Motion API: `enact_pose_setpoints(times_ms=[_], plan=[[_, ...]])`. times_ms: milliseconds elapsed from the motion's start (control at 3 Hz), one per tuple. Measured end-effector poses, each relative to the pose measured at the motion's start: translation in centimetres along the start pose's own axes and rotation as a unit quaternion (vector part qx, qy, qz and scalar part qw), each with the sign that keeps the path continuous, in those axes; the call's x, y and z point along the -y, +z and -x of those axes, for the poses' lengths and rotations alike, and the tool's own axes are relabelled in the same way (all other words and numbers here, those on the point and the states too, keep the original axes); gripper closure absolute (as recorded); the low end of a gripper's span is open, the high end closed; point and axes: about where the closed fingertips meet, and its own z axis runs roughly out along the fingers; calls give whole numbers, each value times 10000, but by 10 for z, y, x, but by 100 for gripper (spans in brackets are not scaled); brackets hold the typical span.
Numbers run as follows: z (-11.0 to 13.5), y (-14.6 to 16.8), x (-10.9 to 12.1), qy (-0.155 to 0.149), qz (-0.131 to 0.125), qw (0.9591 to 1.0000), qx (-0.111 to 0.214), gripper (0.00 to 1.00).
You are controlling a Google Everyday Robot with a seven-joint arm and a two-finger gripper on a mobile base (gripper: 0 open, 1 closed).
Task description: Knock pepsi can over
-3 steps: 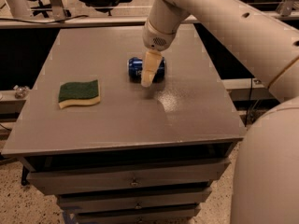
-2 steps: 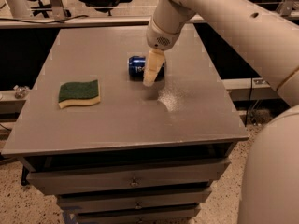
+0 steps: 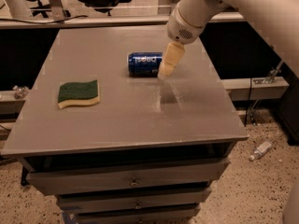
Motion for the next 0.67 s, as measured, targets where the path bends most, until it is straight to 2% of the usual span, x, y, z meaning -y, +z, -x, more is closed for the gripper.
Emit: enact_pose_setpoints(times_ms=[333,667], plan=[[-20,-31,5,209,-263,9994,58,0],[-42,-58,11,382,-534,9975,276,0]])
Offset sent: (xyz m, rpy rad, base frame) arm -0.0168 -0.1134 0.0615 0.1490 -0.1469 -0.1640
